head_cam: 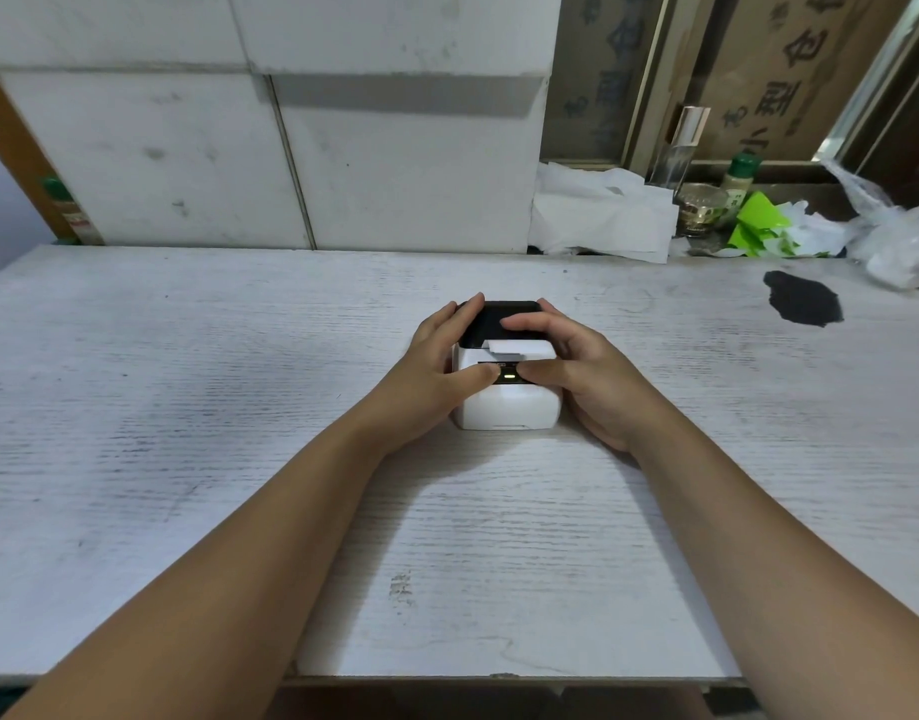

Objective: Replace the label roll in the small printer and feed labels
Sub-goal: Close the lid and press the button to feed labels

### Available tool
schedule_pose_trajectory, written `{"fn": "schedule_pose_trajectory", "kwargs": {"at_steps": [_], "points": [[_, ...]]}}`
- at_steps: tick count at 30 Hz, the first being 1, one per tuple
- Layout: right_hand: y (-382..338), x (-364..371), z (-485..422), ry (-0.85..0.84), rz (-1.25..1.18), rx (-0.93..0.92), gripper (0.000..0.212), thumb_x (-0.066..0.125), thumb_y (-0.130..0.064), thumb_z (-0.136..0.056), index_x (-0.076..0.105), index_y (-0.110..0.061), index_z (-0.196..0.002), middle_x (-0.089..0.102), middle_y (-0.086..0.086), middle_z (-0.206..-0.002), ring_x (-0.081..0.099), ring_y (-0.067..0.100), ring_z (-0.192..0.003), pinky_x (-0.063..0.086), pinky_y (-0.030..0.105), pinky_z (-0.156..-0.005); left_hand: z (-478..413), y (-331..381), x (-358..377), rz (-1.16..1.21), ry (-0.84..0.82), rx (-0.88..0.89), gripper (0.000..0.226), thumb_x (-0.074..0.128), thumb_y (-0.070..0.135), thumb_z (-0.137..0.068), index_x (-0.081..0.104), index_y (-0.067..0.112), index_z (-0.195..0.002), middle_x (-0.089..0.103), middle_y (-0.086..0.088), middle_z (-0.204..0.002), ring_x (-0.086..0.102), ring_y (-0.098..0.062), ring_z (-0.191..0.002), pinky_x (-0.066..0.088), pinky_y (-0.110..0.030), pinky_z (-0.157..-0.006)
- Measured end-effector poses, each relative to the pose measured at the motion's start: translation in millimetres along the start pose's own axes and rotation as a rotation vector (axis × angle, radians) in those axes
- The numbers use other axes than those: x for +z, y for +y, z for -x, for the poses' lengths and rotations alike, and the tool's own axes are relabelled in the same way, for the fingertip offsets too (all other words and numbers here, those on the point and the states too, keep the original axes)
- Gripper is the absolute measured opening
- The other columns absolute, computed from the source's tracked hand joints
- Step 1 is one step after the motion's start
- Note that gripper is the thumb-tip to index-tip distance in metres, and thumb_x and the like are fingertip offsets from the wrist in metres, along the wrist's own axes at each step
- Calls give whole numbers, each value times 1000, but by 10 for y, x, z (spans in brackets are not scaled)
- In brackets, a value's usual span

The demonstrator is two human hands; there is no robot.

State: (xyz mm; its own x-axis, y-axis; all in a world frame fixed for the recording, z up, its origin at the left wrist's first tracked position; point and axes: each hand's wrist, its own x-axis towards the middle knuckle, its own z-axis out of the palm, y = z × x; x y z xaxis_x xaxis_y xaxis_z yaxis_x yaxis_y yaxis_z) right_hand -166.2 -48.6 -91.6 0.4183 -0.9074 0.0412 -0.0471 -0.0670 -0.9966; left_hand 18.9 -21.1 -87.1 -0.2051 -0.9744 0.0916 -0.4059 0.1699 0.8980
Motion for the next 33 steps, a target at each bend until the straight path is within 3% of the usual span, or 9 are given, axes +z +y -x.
{"fn": "schedule_pose_trajectory", "kwargs": {"at_steps": [12, 20, 25, 33], "points": [[-58, 32, 16, 12, 120, 7, 51, 73, -29, -54, 68, -46, -102, 16, -4, -160, 15, -1, -146, 35, 43, -114, -1, 1, 15, 12, 14, -8, 70, 57, 30, -84, 23, 41, -144, 15, 9, -156, 11, -1, -142, 22, -38, -116], [-88, 91, 71, 43, 129, -26, 43, 67, -12, -76, 66, -46, -103, 13, -2, -162, 16, -2, -145, 30, 38, -117, 12, 17, 6, -5, 27, -10, 66, 55, 25, -91, 22, 39, -146, 15, 10, -156, 10, -1, -142, 20, -38, -117], [-101, 83, 72, 41, 78, 11, 41, 63, -21, -69, 67, -43, -104, 15, -6, -161, 19, -6, -142, 33, 39, -115, 16, 24, -12, 33, 30, -6, 62, 57, 23, -91, 27, 40, -143, 17, 12, -155, 13, 0, -142, 22, -32, -116], [-95, 72, 56, 34, 20, -2, 43, 64, -14, -68, 69, -38, -103, 16, -5, -161, 30, -14, -126, 34, 36, -115, 22, 30, -14, 88, 45, -8, 61, 59, 22, -89, 33, 43, -139, 21, 12, -155, 18, 1, -141, 24, -31, -115]]}}
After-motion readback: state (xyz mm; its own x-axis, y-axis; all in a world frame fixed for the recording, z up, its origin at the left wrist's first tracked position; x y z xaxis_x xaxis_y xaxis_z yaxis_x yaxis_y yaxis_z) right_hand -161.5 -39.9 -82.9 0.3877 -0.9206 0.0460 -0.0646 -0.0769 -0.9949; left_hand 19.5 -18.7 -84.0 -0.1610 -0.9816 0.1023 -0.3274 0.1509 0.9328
